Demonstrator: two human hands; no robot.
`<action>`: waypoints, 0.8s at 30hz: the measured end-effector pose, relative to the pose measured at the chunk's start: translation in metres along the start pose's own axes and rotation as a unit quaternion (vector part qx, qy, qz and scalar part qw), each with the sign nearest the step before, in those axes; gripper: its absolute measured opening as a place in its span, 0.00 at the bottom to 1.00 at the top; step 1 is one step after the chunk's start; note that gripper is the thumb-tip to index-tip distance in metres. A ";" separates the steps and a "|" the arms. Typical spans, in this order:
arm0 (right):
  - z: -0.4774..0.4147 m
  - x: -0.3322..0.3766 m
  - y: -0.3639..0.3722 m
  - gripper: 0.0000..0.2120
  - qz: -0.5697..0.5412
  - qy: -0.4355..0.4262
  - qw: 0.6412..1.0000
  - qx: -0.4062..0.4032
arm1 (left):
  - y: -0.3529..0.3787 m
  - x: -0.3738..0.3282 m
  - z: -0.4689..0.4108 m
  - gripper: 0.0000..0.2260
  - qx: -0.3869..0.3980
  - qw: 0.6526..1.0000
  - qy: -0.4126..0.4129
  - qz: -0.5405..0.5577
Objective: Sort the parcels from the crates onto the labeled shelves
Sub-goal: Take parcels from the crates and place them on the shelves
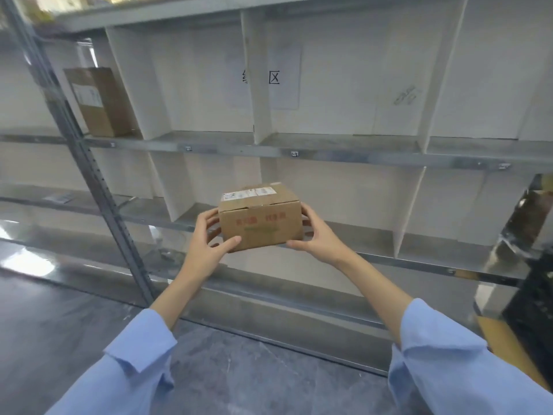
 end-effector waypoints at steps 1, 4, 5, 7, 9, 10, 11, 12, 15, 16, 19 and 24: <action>-0.005 0.005 0.010 0.41 0.003 -0.003 1.000 0.002 | -0.012 0.004 0.000 0.28 -0.004 1.000 -0.003 -0.002; -0.017 0.022 0.042 0.40 0.005 -0.010 1.000 0.013 | -0.048 0.011 0.001 0.26 -0.022 1.000 -0.006 -0.010; -0.021 0.027 0.053 0.40 -0.001 -0.010 1.000 0.018 | -0.060 0.012 0.000 0.26 -0.030 0.999 -0.002 -0.011; -0.028 0.035 0.072 0.40 -0.022 0.001 0.999 0.027 | -0.081 0.012 0.000 0.28 -0.039 0.999 0.005 -0.028; -0.034 0.044 0.091 0.43 -0.036 0.001 0.999 0.032 | -0.100 0.014 0.001 0.34 -0.042 0.998 0.014 -0.048; -0.037 0.049 0.100 0.45 -0.038 -0.003 0.999 0.033 | -0.110 0.016 0.002 0.37 -0.043 0.997 0.016 -0.059; -0.039 0.054 0.109 0.47 -0.035 -0.006 0.999 0.032 | -0.118 0.017 0.003 0.39 -0.045 0.996 0.019 -0.069; -0.042 0.059 0.117 0.48 -0.029 -0.012 0.999 0.029 | -0.127 0.018 0.004 0.39 -0.046 0.996 0.024 -0.078; -0.051 0.074 0.142 0.44 -0.021 -0.025 0.999 0.021 | -0.153 0.024 0.009 0.36 -0.049 0.996 0.031 -0.062; -0.053 0.079 0.150 0.43 -0.025 -0.031 0.999 0.021 | -0.162 0.028 0.012 0.36 -0.046 0.998 0.023 -0.038; -0.059 0.092 0.174 0.43 -0.034 -0.047 0.998 0.025 | -0.188 0.041 0.019 0.36 -0.046 0.999 0.002 0.017; -0.070 0.110 0.206 0.42 -0.032 -0.065 0.996 0.051 | -0.222 0.044 0.023 0.31 -0.076 0.996 0.004 0.044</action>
Point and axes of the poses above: each hand's wrist, its own z-axis away from the middle knuckle, its own y-axis out of the palm, x = y × z, the point moved 7 cm from there along -z, towards the middle knuckle, and after that the axes turned 8 degrees about z, right-handed, at the moved point
